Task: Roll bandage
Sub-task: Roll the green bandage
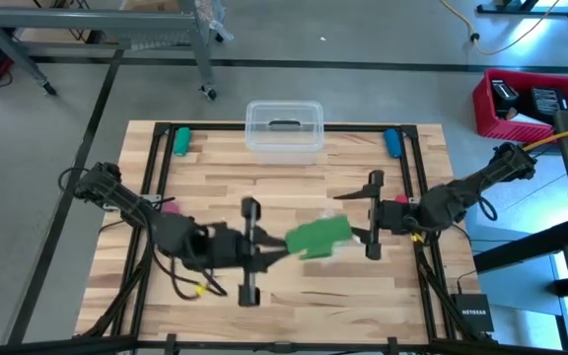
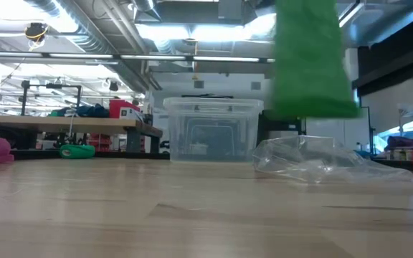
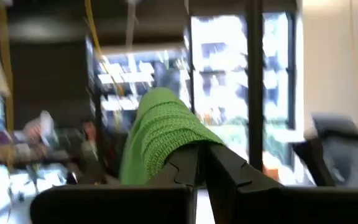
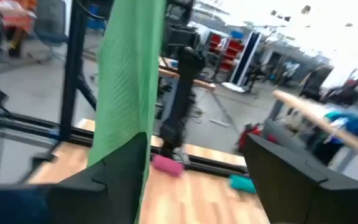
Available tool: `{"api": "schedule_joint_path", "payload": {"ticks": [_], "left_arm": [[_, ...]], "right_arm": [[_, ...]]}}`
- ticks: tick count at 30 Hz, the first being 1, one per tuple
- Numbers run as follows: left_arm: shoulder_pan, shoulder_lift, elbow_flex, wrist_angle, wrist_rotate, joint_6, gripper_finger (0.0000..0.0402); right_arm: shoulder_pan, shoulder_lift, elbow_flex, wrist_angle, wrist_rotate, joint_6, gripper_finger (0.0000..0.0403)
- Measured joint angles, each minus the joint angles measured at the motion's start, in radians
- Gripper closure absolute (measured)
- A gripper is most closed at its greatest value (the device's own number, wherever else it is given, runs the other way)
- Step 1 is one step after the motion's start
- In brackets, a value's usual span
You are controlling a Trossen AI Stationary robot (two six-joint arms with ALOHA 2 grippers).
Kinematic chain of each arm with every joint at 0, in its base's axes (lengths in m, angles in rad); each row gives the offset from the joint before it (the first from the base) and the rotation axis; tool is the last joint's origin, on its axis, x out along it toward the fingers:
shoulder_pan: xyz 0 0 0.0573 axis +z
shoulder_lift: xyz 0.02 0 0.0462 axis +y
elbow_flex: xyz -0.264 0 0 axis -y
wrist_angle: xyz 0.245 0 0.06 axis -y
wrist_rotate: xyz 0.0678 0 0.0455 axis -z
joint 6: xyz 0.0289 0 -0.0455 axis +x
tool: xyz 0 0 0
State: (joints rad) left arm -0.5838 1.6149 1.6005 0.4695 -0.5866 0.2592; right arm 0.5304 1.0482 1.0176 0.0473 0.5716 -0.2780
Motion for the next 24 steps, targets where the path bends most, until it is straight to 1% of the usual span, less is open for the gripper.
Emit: {"api": "schedule_joint_path", "payload": {"ticks": [2,5,7,11,14,17,20,24], "left_arm": [[0.006,-0.015,0.0,0.032,-0.002,0.046,0.0391],[0.02,-0.033,0.0,-0.024,-0.001,0.059,0.0391],[0.035,-0.034,0.0,-0.093,0.0,0.032,0.0391],[0.065,-0.033,0.0,-0.209,0.001,-0.046,0.0391],[0.076,-0.033,0.0,-0.227,0.0,-0.085,0.0391],[0.075,-0.033,0.0,-0.232,0.0,-0.087,0.0391],[0.07,-0.033,0.0,-0.231,0.0,-0.087,0.0391],[0.055,-0.033,0.0,-0.249,0.0,-0.062,0.0391]], "right_arm": [[-0.001,0.001,0.0,0.001,-0.026,0.074,0.0137],[-0.001,0.0,0.0,0.007,-0.059,0.138,0.0136],[-0.001,0.001,0.0,0.013,-0.095,0.167,0.0136],[-0.001,0.001,-0.001,0.067,-0.126,0.183,0.0136],[-0.001,0.0,-0.001,0.067,-0.2,0.194,0.0136],[-0.001,0.0,-0.001,0.054,-0.198,0.197,0.0136],[0.004,-0.015,-0.001,-0.037,-0.18,0.228,0.0136],[0.037,-0.075,-0.001,-0.288,-0.183,0.353,0.0136]]}}
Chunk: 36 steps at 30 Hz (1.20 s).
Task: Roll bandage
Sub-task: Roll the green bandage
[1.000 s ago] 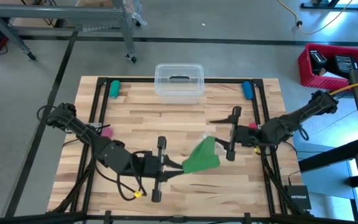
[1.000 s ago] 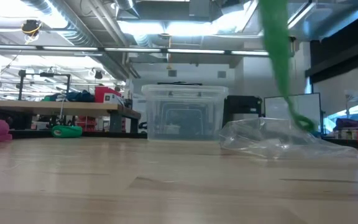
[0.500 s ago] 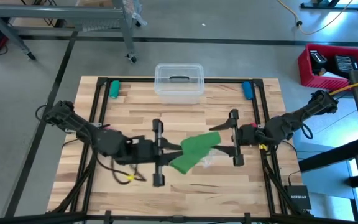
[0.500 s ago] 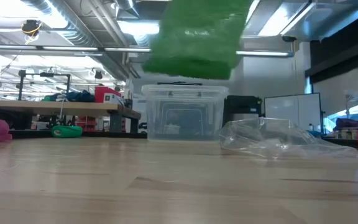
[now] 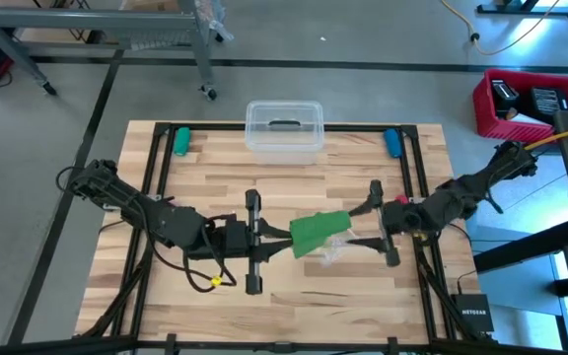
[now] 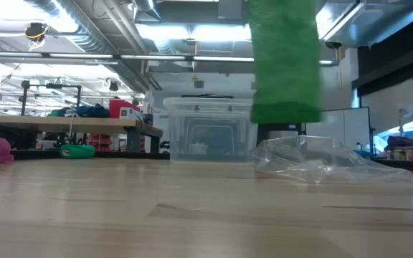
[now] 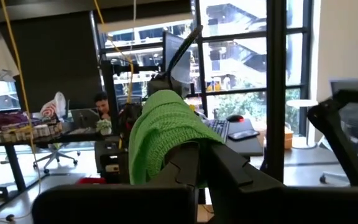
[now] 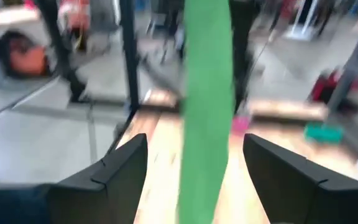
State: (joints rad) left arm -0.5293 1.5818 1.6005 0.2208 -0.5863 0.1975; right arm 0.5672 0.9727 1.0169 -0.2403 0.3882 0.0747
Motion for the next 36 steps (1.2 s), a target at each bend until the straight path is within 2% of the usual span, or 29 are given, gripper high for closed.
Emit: {"api": "schedule_joint_path", "payload": {"ticks": [3,6,10,16,20,31,36], "left_arm": [[-0.009,-0.002,0.0,-0.001,0.0,0.001,0.0391],[-0.019,-0.005,0.0,-0.002,0.0,0.013,0.0391],[-0.024,-0.004,0.0,-0.004,-0.001,0.052,0.0391],[-0.016,-0.004,0.0,-0.023,-0.001,0.022,0.0391],[-0.012,-0.003,0.0,-0.049,-0.001,-0.003,0.0391],[-0.011,0.009,-0.009,-0.054,-0.002,-0.041,0.0391],[-0.012,0.011,-0.008,-0.045,-0.001,-0.04,0.0391]], "right_arm": [[0.029,-0.015,-0.011,-0.19,-0.006,0.123,0.0136],[0.074,-0.015,-0.07,-0.251,0.014,0.211,0.0136],[0.121,-0.012,-0.206,-0.142,0.08,0.24,0.0136],[0.146,-0.006,-0.416,0.212,0.145,0.198,0.0136],[0.146,0.014,-0.489,0.374,0.185,0.13,0.0136],[0.146,0.025,-0.497,0.388,0.203,0.096,0.0136],[0.146,0.04,-0.497,0.367,0.203,0.134,0.0136]]}}
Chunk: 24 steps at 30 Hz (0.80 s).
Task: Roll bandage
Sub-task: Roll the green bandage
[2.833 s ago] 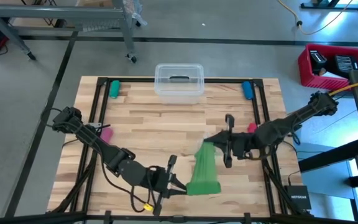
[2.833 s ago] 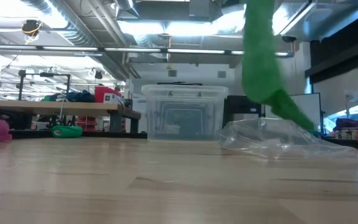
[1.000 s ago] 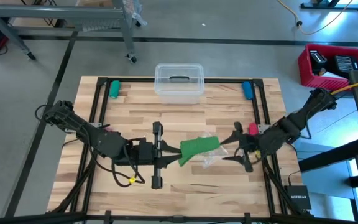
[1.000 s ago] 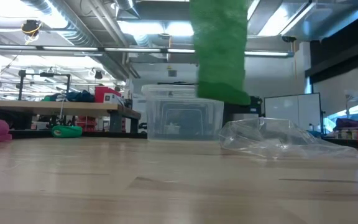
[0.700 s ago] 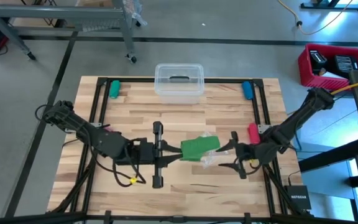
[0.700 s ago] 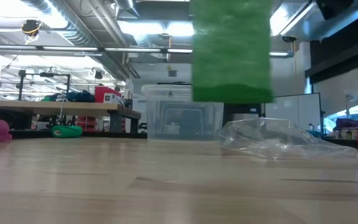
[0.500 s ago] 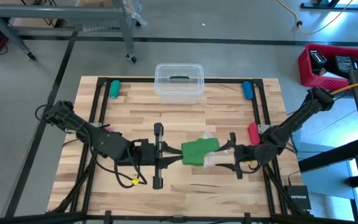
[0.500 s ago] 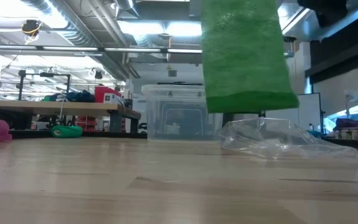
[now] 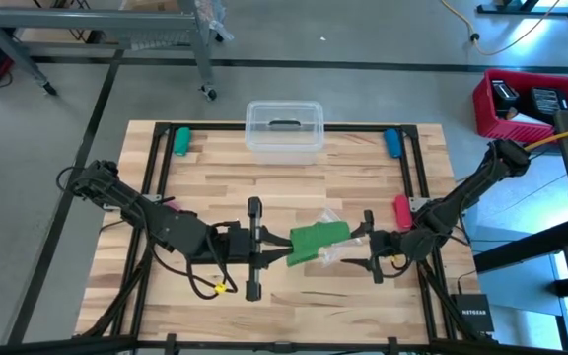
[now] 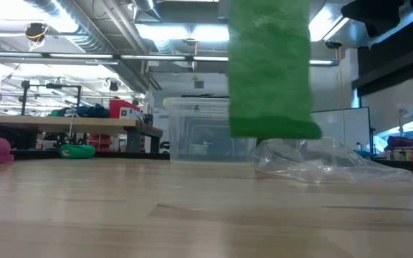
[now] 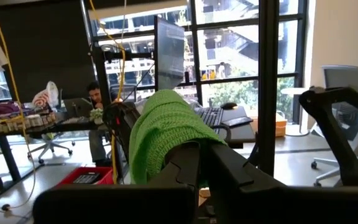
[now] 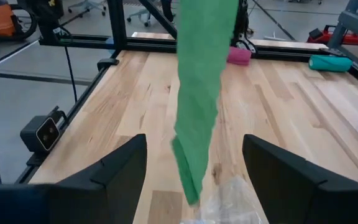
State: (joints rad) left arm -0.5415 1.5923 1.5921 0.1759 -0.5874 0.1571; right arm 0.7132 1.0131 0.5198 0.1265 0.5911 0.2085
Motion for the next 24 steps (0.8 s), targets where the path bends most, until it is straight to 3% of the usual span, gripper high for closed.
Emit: {"api": "schedule_joint_path", "payload": {"ticks": [5,12,17,24], "left_arm": [[-0.008,0.001,0.0,0.004,0.001,-0.005,0.0391],[-0.008,0.001,0.0,-0.001,0.004,-0.004,0.0391],[-0.01,0.001,0.0,-0.001,0.004,-0.019,0.0391],[-0.013,0.013,0.0,0.012,0.004,-0.017,0.0391]], "right_arm": [[0.0,0.038,-0.002,0.052,0.021,-0.027,0.0136],[-0.037,0.071,-0.106,0.312,0.016,-0.112,0.0136],[-0.101,0.083,-0.159,0.405,-0.071,-0.081,0.0136],[-0.167,0.231,-0.158,0.577,-0.184,-0.075,0.0136]]}}
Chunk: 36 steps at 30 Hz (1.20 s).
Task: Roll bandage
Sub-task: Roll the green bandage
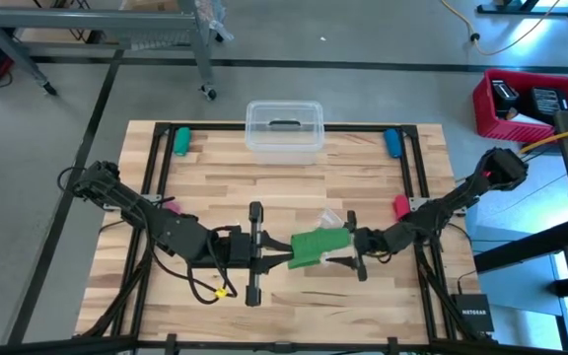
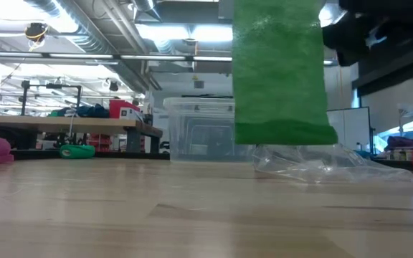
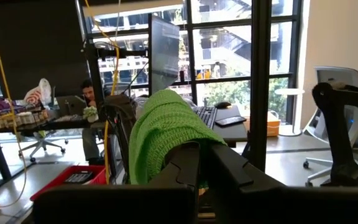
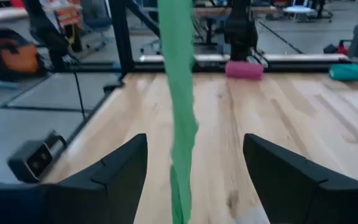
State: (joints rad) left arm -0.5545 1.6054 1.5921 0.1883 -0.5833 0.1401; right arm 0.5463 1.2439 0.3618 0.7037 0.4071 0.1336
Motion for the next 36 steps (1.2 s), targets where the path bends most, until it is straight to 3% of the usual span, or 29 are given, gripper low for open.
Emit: {"api": "schedule_joint_path", "payload": {"ticks": [7,12,18,22,28,32,36], "left_arm": [[0.0,0.0,0.0,0.01,0.0,0.007,0.0391],[0.001,0.0,0.0,0.011,0.0,0.009,0.0391],[0.001,0.0,0.0,0.011,0.0,0.01,0.0391],[0.001,0.0,0.0,0.009,0.0,0.02,0.0391],[0.001,0.0,0.0,0.014,0.0,0.024,0.0391],[0.001,0.0,0.0,0.036,0.0,0.015,0.0391],[0.001,0.0,0.0,0.067,0.0,0.018,0.0391]], "right_arm": [[-0.019,0.153,0.006,0.156,-0.077,-0.002,0.0136],[-0.025,0.273,0.02,0.299,-0.074,-0.036,0.0136],[-0.052,0.387,0.103,0.31,-0.117,-0.065,0.0149],[-0.048,0.395,0.129,0.299,-0.156,-0.086,0.0214],[-0.033,0.392,0.13,0.267,-0.188,-0.105,0.0376],[0.047,0.346,0.13,0.257,-0.053,-0.149,0.0384],[0.13,0.285,0.13,0.176,-0.009,-0.165,0.0397]]}}
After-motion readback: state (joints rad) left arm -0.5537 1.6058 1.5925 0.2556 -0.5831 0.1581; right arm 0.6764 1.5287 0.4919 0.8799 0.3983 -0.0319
